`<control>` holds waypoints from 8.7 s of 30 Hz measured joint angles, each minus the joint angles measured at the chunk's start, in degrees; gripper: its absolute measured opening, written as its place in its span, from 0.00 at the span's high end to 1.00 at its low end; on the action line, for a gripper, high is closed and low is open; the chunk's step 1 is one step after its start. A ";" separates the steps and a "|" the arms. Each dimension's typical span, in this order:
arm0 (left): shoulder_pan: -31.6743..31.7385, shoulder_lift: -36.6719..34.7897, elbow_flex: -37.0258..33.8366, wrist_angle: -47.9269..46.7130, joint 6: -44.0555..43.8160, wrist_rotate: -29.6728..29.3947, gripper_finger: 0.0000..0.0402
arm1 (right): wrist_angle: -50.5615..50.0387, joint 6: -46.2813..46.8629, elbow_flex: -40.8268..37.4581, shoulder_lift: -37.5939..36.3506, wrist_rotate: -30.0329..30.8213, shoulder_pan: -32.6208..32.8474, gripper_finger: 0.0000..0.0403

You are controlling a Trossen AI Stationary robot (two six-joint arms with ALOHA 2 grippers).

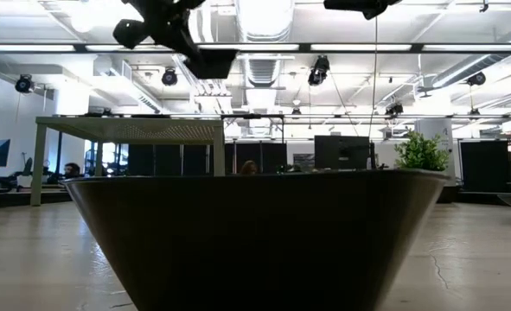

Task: Pick & Place Mini shaped plates
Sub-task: Put the black wave square shaped plate on the shelf, then stack the black square shaped plate on top of the square shaped plate on the shelf

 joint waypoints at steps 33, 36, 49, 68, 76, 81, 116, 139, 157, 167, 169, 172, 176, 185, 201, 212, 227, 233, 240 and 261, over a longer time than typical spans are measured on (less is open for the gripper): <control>18.40 7.76 -0.20 -2.73 -0.35 10.12 1.00 | -0.58 -0.18 -0.04 0.00 0.01 0.00 0.69; 18.42 7.76 -0.20 -2.73 -0.48 9.36 1.00 | -1.14 -0.18 -0.04 0.00 0.01 0.00 0.70; 18.62 7.91 -0.20 -2.75 -0.72 9.14 1.00 | -1.33 0.26 -0.07 0.02 0.02 0.00 0.71; 18.68 7.91 -0.20 -2.80 -0.55 7.29 1.00 | -1.39 0.26 -0.07 0.02 0.04 0.00 0.71; 18.68 7.91 -0.20 -2.84 -0.49 7.40 1.00 | -1.41 0.28 -0.07 0.02 0.06 0.00 0.71; 18.68 7.91 -0.20 -2.84 -0.43 7.48 1.00 | -1.42 0.27 -0.07 0.02 0.06 0.00 0.71; 18.32 5.69 0.62 -3.23 8.74 10.50 0.82 | -2.38 1.35 -0.07 0.04 0.08 0.00 0.71; -26.18 0.40 0.68 -5.15 19.96 -3.58 0.91 | -3.31 3.30 -0.07 0.04 0.04 -0.02 0.98; -42.86 11.34 0.66 -4.76 17.35 1.60 0.91 | -6.36 6.31 -0.28 0.02 -0.27 -0.02 0.98; -43.96 18.70 0.63 0.87 15.36 14.14 0.91 | -6.21 7.78 -0.28 0.02 -0.27 -0.02 0.98; -43.96 19.60 0.63 1.33 15.98 16.07 0.91 | -6.20 8.01 -0.28 0.02 -0.27 -0.02 0.98; -44.00 20.61 0.65 1.40 17.25 18.70 0.91 | -6.16 9.14 -0.28 0.02 -0.27 -0.02 0.98; -44.00 22.01 0.66 1.61 19.31 22.60 0.91 | -6.18 9.30 -0.28 0.02 -3.17 -0.02 0.98; -44.00 26.97 0.66 6.34 30.49 33.59 0.91 | -6.05 9.03 -0.28 0.02 -17.62 -0.02 0.98; -44.00 32.85 0.66 12.23 32.18 38.77 0.91 | -5.96 8.65 -0.28 0.02 -17.67 -0.02 0.98; -43.94 35.67 0.66 12.79 31.63 40.90 0.91 | -6.11 7.74 -0.39 0.02 -17.71 -0.02 0.98; -43.93 37.05 0.20 12.79 31.28 42.91 0.91 | -6.14 6.62 -0.42 0.02 -17.73 -0.02 0.98; -43.94 37.15 -0.31 12.58 30.61 43.10 0.91 | -6.14 6.53 -0.42 0.02 -17.73 -0.01 0.98; -43.91 37.16 -0.31 12.81 29.89 44.40 0.91 | -6.14 6.22 -0.42 0.02 -17.72 -0.01 0.98; -43.91 37.16 -0.31 12.81 28.33 45.64 0.99 | -6.11 6.05 -0.42 0.02 -17.71 -0.02 0.98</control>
